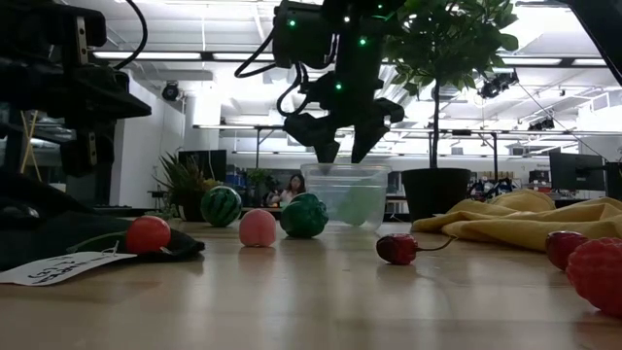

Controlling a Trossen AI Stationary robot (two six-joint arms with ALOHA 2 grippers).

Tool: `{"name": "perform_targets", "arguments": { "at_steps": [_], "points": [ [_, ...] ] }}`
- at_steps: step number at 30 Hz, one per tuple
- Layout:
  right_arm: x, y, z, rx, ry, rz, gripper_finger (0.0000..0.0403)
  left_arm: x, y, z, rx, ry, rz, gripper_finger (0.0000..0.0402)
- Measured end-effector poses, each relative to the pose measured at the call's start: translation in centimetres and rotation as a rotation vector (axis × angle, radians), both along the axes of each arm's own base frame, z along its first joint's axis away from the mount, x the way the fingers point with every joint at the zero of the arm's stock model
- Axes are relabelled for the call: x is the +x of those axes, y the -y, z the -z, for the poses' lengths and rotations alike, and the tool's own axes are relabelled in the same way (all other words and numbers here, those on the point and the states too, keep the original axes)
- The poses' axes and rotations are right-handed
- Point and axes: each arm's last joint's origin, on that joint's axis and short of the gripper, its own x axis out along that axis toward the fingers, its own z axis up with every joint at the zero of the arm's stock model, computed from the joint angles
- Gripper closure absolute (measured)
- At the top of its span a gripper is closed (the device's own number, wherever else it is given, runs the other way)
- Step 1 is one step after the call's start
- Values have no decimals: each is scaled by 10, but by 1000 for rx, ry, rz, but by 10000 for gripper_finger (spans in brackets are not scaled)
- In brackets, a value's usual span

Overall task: Pick and placing Produce into tupperware
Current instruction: Put the corn into the transparent bin

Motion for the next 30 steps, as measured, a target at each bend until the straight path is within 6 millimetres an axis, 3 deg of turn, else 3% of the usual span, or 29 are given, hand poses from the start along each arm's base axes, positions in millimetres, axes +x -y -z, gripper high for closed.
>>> {"name": "perform_targets", "arguments": {
  "at_steps": [30],
  "points": [
    [3,-6,-1,44,36,-20,121,0,0,0,0,0,0,401]
  ]
}}
